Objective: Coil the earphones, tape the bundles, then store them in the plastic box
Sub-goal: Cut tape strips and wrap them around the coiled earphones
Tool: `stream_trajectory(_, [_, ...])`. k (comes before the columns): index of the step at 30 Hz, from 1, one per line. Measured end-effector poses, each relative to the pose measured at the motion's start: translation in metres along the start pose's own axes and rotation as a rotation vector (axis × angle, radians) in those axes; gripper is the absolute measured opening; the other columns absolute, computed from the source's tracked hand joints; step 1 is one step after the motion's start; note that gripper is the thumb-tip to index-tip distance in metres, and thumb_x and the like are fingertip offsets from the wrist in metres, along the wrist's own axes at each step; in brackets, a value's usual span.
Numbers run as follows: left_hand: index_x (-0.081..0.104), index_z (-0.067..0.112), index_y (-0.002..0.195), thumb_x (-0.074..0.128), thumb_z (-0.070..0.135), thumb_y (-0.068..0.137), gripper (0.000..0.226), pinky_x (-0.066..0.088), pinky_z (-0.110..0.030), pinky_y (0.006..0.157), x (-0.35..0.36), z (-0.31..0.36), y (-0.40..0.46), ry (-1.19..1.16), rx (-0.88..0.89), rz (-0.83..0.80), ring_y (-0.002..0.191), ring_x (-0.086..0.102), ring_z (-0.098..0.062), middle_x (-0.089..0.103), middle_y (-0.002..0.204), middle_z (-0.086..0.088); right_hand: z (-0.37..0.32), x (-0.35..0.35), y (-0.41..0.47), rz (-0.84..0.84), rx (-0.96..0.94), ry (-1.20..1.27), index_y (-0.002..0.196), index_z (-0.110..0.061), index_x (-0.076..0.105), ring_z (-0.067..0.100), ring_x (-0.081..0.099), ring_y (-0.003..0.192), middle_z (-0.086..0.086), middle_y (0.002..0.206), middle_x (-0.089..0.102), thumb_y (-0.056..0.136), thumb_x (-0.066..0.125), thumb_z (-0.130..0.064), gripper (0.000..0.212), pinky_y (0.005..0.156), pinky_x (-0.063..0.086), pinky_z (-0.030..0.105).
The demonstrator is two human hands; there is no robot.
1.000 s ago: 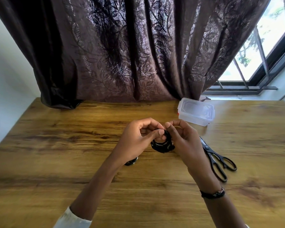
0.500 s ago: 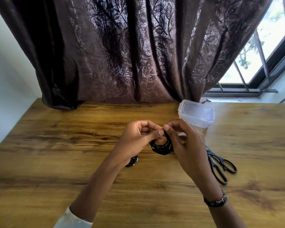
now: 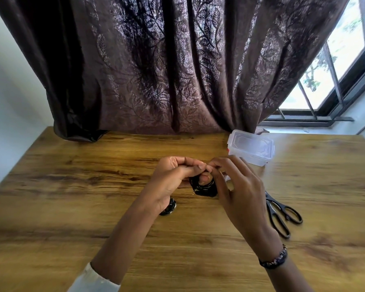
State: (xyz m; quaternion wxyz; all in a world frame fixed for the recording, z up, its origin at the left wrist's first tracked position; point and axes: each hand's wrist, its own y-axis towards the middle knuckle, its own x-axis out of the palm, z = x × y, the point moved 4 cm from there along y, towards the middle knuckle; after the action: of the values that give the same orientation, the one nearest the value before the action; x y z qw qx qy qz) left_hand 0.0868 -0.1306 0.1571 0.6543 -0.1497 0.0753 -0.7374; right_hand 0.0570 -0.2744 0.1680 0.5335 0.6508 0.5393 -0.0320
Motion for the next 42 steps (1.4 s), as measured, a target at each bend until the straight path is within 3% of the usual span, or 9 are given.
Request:
stream_trajectory(6, [0.071, -0.001, 0.097, 0.073, 0.014, 0.068, 0.032, 0.059, -0.027, 0.071, 0.000, -0.004, 0.000, -0.109, -0.084, -0.062, 0.074, 0.071, -0.018, 0.073, 0.090, -0.017, -0.001, -0.006, -0.001, -0.004, -0.139, -0.090, 0.096, -0.008, 0.070, 0.011, 0.057, 0.085, -0.001, 0.095, 0.068, 0.095, 0.059, -0.013, 0.013, 0.070, 0.046, 0.018])
stream_trajectory(13, [0.071, 0.006, 0.090, 0.070, 0.014, 0.067, 0.024, 0.060, -0.028, 0.072, 0.002, -0.004, 0.000, -0.202, -0.130, -0.139, 0.067, 0.071, -0.014, 0.074, 0.076, -0.009, 0.001, -0.013, 0.002, -0.013, -0.271, -0.080, 0.094, -0.006, 0.073, 0.016, 0.062, 0.083, 0.002, 0.097, 0.070, 0.093, 0.063, -0.010, 0.011, 0.065, 0.051, 0.027])
stream_trajectory(23, [0.074, 0.011, 0.087, 0.074, 0.021, 0.066, 0.024, 0.060, -0.032, 0.075, 0.002, 0.007, -0.002, -0.075, -0.028, -0.066, 0.072, 0.071, -0.019, 0.075, 0.084, -0.011, 0.008, -0.020, 0.010, -0.139, -0.336, 0.016, 0.102, -0.008, 0.073, 0.018, 0.061, 0.096, 0.004, 0.106, 0.067, 0.094, 0.062, -0.012, 0.014, 0.076, 0.053, 0.029])
stream_trajectory(27, [0.074, 0.012, 0.085, 0.074, 0.021, 0.066, 0.021, 0.059, -0.029, 0.076, 0.000, 0.012, -0.002, -0.056, 0.027, -0.024, 0.076, 0.072, -0.017, 0.075, 0.081, -0.010, 0.007, -0.021, 0.014, -0.175, -0.343, 0.018, 0.106, -0.007, 0.072, 0.019, 0.062, 0.099, 0.005, 0.109, 0.066, 0.094, 0.062, -0.028, 0.026, 0.081, 0.054, 0.030])
stream_trajectory(29, [0.073, 0.011, 0.086, 0.073, 0.021, 0.068, 0.021, 0.058, -0.028, 0.075, 0.000, 0.015, -0.003, -0.053, 0.053, -0.030, 0.075, 0.071, -0.016, 0.075, 0.079, -0.009, 0.003, -0.026, 0.015, -0.139, -0.293, 0.112, 0.106, -0.004, 0.071, 0.015, 0.062, 0.102, 0.006, 0.111, 0.066, 0.097, 0.055, -0.027, 0.029, 0.086, 0.051, 0.022])
stream_trajectory(31, [0.072, 0.009, 0.088, 0.072, 0.017, 0.072, 0.018, 0.058, -0.025, 0.070, 0.001, 0.020, -0.006, -0.055, 0.091, -0.055, 0.069, 0.070, -0.014, 0.074, 0.076, -0.009, 0.006, -0.036, 0.021, -0.023, -0.139, 0.257, 0.108, 0.000, 0.069, 0.010, 0.065, 0.098, 0.007, 0.109, 0.068, 0.097, 0.054, -0.014, 0.024, 0.084, 0.049, 0.015])
stream_trajectory(33, [0.070, 0.006, 0.089, 0.070, 0.012, 0.076, 0.015, 0.057, -0.022, 0.067, 0.003, 0.025, -0.008, -0.047, 0.137, -0.068, 0.066, 0.070, -0.013, 0.074, 0.073, -0.008, 0.012, -0.043, 0.029, 0.039, 0.012, 0.354, 0.108, -0.004, 0.071, 0.006, 0.069, 0.094, 0.000, 0.106, 0.071, 0.095, 0.059, -0.008, 0.018, 0.078, 0.054, 0.018])
stream_trajectory(37, [0.070, 0.005, 0.088, 0.070, 0.013, 0.073, 0.017, 0.057, -0.021, 0.064, 0.005, 0.031, -0.009, -0.043, 0.215, -0.061, 0.065, 0.070, -0.012, 0.074, 0.073, -0.007, 0.011, -0.036, 0.033, -0.075, 0.166, 0.423, 0.104, -0.019, 0.074, 0.001, 0.071, 0.084, -0.015, 0.095, 0.075, 0.085, 0.070, -0.017, 0.020, 0.075, 0.056, 0.017])
stream_trajectory(42, [0.071, 0.008, 0.084, 0.072, 0.016, 0.069, 0.017, 0.058, -0.022, 0.066, 0.004, 0.032, -0.011, -0.016, 0.272, -0.030, 0.064, 0.070, -0.011, 0.074, 0.073, -0.006, 0.004, -0.033, 0.031, -0.098, 0.189, 0.458, 0.103, -0.020, 0.074, -0.003, 0.069, 0.089, -0.013, 0.097, 0.075, 0.078, 0.072, -0.026, 0.026, 0.079, 0.054, 0.015])
